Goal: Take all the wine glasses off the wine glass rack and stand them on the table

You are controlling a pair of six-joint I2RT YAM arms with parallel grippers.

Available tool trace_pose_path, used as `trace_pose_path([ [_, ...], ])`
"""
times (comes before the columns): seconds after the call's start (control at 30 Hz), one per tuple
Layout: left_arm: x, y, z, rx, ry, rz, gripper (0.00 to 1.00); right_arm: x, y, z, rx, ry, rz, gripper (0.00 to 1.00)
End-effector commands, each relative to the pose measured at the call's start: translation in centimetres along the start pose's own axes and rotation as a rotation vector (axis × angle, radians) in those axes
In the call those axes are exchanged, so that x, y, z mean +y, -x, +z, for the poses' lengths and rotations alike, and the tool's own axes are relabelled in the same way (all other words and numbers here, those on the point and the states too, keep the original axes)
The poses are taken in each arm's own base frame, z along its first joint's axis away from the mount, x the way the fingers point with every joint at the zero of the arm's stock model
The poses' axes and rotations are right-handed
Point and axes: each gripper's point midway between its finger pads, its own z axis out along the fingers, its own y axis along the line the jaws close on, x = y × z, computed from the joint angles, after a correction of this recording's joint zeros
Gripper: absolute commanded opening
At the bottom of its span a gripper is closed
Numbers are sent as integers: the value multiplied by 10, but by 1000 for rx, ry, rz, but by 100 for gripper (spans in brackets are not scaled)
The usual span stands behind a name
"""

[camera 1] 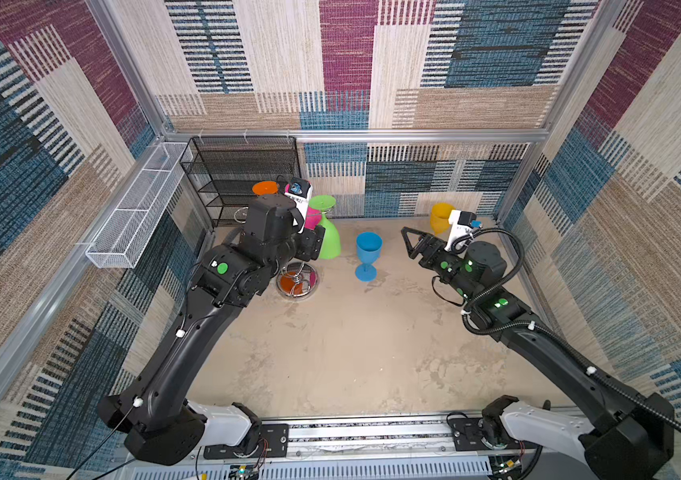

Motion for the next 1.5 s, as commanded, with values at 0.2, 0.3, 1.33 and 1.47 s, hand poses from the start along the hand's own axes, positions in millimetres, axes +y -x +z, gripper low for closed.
trace_pose_path([
  [0.2,52,-57,14,154,200,-43,76,60,-12,37,37,124,-7,85],
  [0.3,69,-74,17,183,247,-73,76,66,-18,43,49,131,-22,85],
  [1.33,170,-78,67,132,342,-356,75,79,-35,39,69,149,-18,85],
  [1.47,175,-76,72,128,344,-360,75,82,-39,43,83,160,3,85],
])
